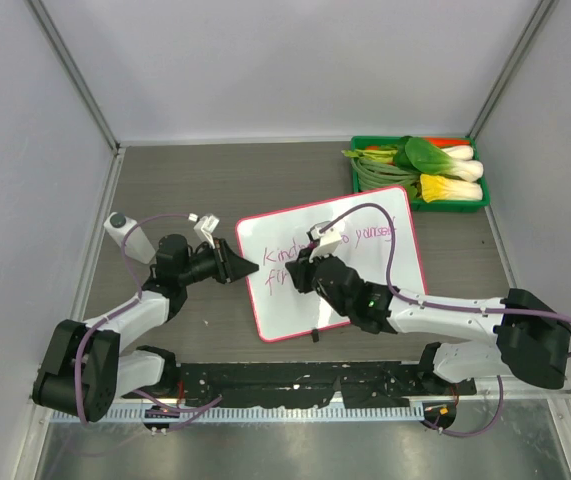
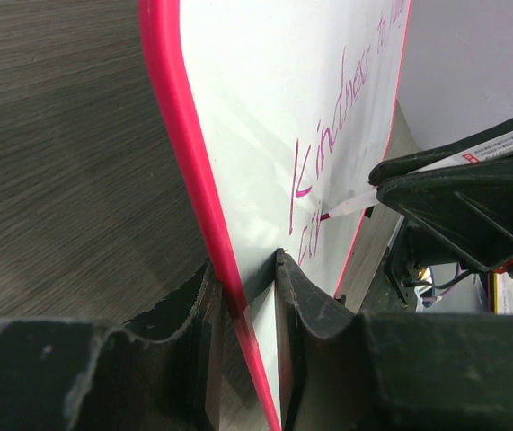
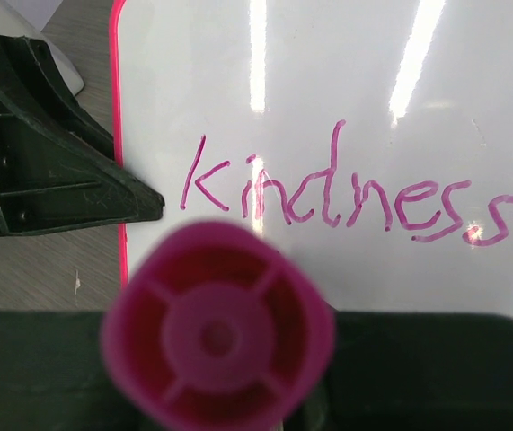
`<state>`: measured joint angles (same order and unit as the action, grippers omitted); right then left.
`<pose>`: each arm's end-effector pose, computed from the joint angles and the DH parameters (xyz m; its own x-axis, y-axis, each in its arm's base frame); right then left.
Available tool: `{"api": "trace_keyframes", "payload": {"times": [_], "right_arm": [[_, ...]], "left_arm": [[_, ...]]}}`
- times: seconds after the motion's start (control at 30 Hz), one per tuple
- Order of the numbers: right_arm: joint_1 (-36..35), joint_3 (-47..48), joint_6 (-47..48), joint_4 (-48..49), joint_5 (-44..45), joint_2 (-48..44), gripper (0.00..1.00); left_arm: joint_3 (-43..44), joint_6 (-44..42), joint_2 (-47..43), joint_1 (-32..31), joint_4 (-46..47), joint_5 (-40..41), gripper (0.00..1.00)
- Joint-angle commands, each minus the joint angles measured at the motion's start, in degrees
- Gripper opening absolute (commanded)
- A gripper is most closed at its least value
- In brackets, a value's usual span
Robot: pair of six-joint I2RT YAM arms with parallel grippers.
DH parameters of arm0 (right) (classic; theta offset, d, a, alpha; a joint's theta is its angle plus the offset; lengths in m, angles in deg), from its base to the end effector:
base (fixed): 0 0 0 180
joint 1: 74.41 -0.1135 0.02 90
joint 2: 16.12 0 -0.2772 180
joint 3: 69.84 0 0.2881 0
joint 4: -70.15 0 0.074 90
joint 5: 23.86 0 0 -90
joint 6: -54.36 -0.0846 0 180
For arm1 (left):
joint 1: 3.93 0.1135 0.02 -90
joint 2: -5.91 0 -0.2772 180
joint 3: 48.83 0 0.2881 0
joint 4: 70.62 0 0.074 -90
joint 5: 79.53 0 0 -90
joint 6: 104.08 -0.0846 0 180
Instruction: Write a sentence on the whiteboard
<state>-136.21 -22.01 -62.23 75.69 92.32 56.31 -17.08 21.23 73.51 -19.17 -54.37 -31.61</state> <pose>0.1935 0.2820 0.2089 -0.4038 0.0970 -0.9097 -0.4620 0.8367 0.2942 0.2521 -0.1275 0.1552 -0.7290 -0.2460 -0.6388 0.4692 0.4999 -0.7280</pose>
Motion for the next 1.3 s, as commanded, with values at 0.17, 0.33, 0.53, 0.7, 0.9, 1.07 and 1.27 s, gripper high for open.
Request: {"api": "trace_keyframes", "payload": {"times": [0.17, 0.33, 0.53, 0.7, 0.9, 1.07, 1.27], "right_arm": [[0.63, 2.60, 2.24, -2.09, 5.20, 0.00, 0.01], [0.63, 1.28, 2.24, -2.62, 2.40, -0.88, 0.01], [0.54, 0.22, 1.80, -3.32, 0.28, -1.84, 0.01], [0.72, 0.31, 1.72, -3.41, 1.60, -2.64, 0.01], [0.63, 1.89, 1.89, -2.53, 0.37, -4.30, 0.01], [0.63, 2.77, 2.33, -2.62, 0.89, -5.10, 0.02], [0.80, 3.39, 2.68, -4.29, 3.18, -3.17, 0.01]], "left_arm": [[0.31, -4.28, 0.35, -1.28, -3.14, 0.95, 0.00], [0.40, -4.28, 0.70, -1.19, -3.14, 0.95, 0.00], [0.49, -4.37, 0.96, -1.19, -2.87, 0.87, 0.00], [0.40, -4.20, 0.88, -1.19, -2.78, 1.13, 0.00], [0.49, -4.28, 1.14, -1.19, -2.70, 0.95, 0.00], [0.40, -4.28, 1.05, -1.19, -2.78, 0.87, 0.00], [0.49, -4.20, 1.05, -1.19, -2.87, 0.86, 0.00]]}}
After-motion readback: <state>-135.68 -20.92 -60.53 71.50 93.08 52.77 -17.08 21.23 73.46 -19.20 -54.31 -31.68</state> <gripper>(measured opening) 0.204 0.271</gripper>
